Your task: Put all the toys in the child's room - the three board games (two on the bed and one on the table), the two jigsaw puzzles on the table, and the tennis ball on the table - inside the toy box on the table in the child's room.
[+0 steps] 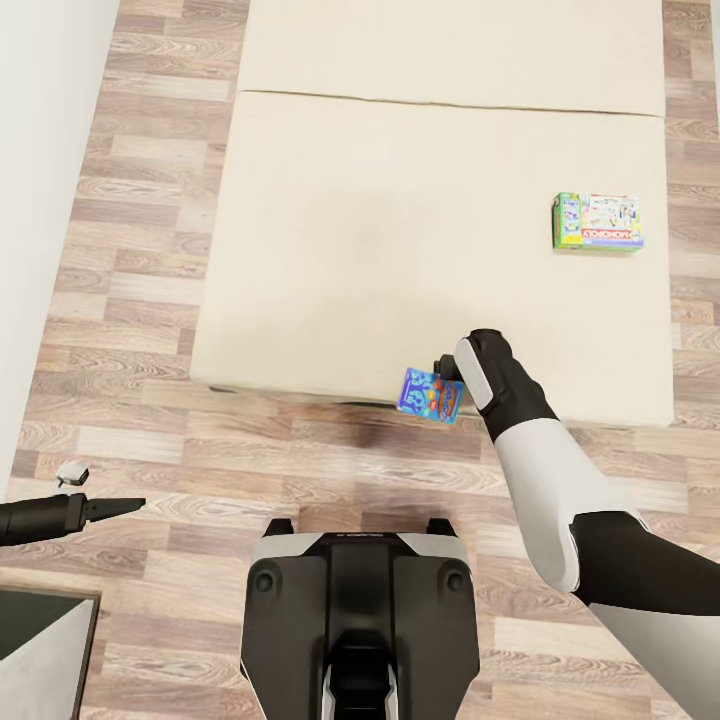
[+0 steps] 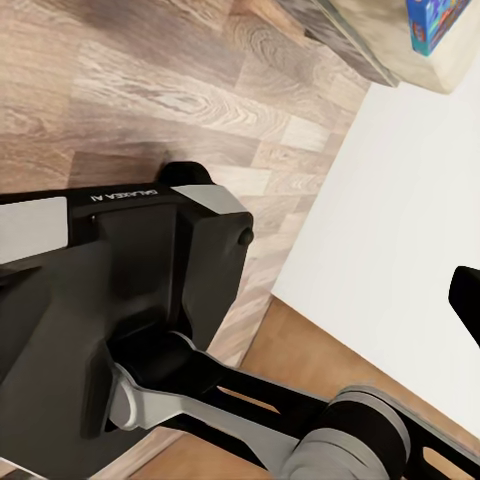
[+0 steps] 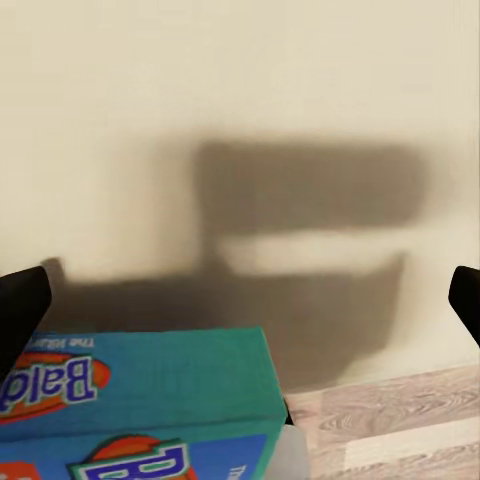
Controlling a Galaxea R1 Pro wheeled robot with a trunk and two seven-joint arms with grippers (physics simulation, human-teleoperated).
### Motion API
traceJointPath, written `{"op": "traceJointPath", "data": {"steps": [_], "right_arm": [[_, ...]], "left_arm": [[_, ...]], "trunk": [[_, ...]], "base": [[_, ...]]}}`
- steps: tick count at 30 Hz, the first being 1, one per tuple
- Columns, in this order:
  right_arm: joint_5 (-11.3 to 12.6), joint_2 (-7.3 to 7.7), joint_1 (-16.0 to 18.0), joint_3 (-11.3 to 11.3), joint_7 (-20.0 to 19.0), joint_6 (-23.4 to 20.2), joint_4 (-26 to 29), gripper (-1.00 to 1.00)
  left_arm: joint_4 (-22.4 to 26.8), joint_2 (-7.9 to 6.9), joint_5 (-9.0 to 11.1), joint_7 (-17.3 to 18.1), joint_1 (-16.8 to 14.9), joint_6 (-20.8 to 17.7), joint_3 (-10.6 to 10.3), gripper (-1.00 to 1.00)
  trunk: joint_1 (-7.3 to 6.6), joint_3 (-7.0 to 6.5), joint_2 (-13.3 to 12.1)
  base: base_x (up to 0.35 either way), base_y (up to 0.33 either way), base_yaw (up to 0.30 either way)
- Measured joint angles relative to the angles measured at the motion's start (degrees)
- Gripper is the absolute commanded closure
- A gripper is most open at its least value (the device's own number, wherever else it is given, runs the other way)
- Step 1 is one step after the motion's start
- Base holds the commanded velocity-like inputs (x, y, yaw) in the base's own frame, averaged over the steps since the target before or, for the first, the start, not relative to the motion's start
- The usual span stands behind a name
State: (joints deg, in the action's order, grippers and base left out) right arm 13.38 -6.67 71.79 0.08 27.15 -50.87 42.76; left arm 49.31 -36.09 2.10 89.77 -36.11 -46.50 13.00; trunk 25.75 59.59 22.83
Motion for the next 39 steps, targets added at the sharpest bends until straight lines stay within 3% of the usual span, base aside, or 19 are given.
{"op": "traceJointPath", "data": {"steps": [39], "right_arm": [[-0.1, 0.25, 0.0, -0.1, 0.2, 0.1, 0.4, -1.00]], "left_arm": [[0.0, -0.09, 0.0, 0.0, 0.0, 0.0, 0.0, -1.00]], "trunk": [[0.00, 0.00, 0.0]], "base": [[-0.001, 0.000, 0.000]]}}
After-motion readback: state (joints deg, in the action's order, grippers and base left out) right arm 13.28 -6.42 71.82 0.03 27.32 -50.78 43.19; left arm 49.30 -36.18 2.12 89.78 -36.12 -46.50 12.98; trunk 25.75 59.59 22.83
